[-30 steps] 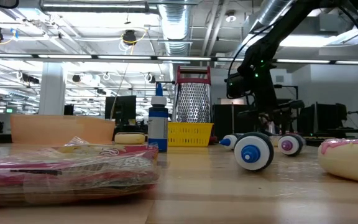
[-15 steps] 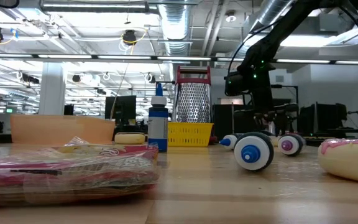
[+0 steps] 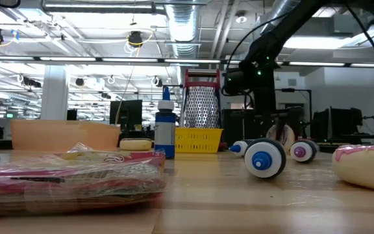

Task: Pick & Place Food Item
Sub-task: Put the purple donut into the yellow bin

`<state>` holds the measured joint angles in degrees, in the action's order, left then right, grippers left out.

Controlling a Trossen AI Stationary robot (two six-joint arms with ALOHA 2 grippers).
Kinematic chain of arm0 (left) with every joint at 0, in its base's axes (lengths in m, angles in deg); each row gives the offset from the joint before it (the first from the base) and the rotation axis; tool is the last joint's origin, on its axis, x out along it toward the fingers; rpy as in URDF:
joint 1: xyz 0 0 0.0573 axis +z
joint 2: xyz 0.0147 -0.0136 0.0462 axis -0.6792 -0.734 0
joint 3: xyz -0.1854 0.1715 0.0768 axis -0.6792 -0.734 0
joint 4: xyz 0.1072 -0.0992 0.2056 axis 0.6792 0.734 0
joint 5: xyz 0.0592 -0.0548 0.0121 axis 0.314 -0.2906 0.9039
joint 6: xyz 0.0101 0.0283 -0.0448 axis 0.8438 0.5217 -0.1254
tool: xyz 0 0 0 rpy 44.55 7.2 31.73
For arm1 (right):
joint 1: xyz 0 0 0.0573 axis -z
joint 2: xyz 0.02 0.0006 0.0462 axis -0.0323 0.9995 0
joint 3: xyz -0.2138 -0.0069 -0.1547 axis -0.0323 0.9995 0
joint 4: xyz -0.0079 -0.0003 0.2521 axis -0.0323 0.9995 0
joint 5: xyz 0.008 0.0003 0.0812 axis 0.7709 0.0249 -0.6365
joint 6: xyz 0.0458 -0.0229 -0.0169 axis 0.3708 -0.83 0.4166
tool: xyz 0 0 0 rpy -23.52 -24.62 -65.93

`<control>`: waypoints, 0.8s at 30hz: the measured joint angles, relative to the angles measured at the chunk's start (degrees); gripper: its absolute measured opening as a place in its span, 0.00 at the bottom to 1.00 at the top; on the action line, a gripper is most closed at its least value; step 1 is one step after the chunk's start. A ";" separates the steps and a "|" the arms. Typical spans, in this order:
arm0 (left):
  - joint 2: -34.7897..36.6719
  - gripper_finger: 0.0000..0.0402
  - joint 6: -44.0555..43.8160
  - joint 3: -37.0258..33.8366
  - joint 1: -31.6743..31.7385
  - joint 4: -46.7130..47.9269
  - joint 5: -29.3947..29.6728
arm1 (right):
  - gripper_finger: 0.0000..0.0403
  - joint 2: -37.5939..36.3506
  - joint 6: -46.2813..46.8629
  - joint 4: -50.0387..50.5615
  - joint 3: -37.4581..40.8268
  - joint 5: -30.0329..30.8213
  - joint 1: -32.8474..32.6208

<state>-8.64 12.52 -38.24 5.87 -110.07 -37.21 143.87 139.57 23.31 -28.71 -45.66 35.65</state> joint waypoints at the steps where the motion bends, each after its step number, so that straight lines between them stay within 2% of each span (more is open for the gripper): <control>1: 0.00 0.29 0.00 0.00 0.00 0.00 0.00 | 0.54 0.00 -0.06 0.07 -0.60 0.01 -0.69; 4: 0.00 0.29 0.00 0.02 0.00 0.00 0.00 | 0.54 -0.19 -1.52 3.02 -3.42 0.84 -2.17; 10: 0.00 0.29 0.00 0.04 0.00 0.01 0.00 | 0.54 -1.50 -1.69 13.97 -10.66 10.95 -3.50; 17: -0.09 0.29 -0.15 0.04 -0.21 0.11 0.02 | 0.54 -0.98 -1.24 16.26 -11.33 12.29 -2.99; 24: -0.09 0.29 0.26 0.06 -2.21 0.01 0.02 | 0.54 -0.24 3.23 20.47 -11.24 12.65 0.79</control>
<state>-8.73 12.79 -38.18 3.66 -110.06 -37.18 143.63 142.80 43.78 -39.95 -33.01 36.44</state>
